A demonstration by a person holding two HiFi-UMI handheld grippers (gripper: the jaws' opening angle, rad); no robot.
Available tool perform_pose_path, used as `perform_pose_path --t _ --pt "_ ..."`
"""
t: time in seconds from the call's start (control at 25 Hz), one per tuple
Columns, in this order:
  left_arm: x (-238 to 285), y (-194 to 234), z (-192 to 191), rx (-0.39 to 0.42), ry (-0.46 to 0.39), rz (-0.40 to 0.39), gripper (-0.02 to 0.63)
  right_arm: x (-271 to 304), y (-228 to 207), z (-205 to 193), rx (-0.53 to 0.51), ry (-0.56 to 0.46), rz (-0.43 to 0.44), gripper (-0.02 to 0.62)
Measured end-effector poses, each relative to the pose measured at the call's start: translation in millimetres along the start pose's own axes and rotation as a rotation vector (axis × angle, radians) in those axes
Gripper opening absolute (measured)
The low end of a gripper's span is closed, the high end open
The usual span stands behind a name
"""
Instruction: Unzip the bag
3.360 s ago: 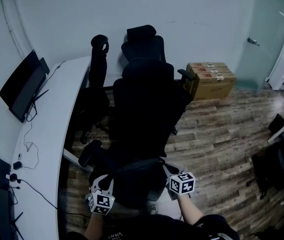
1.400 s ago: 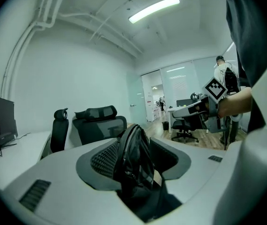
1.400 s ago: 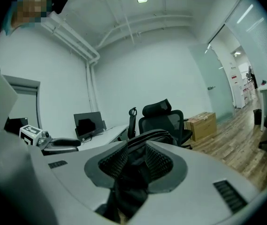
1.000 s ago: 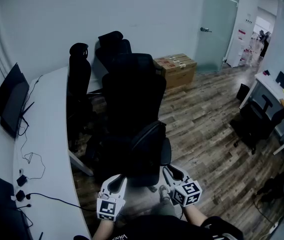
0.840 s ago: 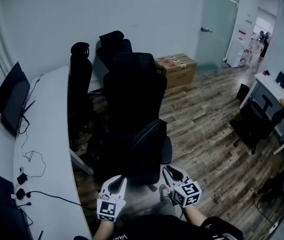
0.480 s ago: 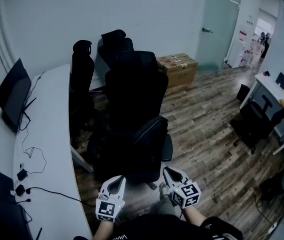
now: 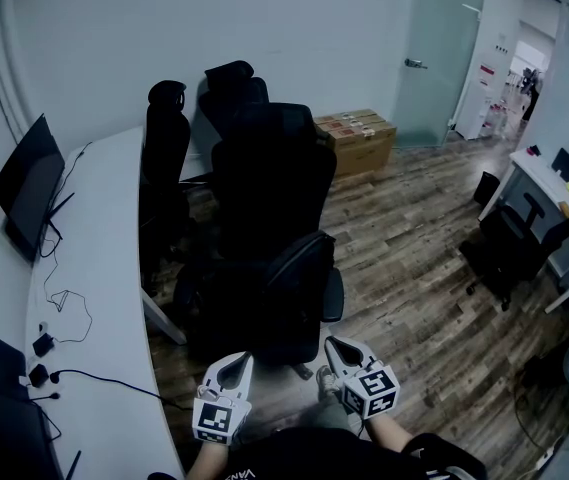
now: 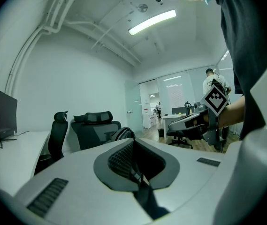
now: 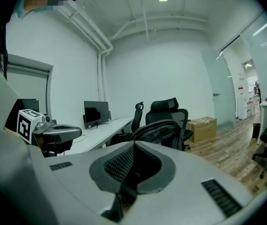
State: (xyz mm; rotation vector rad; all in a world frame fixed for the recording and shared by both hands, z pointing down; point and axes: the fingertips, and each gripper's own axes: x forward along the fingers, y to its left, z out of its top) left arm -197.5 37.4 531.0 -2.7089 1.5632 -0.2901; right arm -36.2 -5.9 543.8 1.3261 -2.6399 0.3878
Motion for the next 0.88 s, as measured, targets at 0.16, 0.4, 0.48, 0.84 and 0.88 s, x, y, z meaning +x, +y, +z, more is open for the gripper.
perform_pose_path --t 0.16,0.4,0.48,0.84,0.88 --pt "0 -6 0 -0.001 0.001 0.001 0.020 -6 -3 0 -0.005 -0.004 -0.005 0.043" --pt "-1 -14 -1 0.002 0.005 -0.009 0.020 -13 -1 -4 0.005 0.001 0.004 0.043" --pt "-1 -16 0 0.003 0.007 -0.012 0.020 -14 -2 -4 0.004 0.002 0.004 0.043" --pt "2 -26 -1 0.001 0.014 -0.021 0.020 -19 -4 -5 0.002 0.004 0.014 0.043" --pt "2 -27 -3 0.004 0.019 -0.022 0.019 -20 -4 -6 0.002 0.004 0.014 0.043"
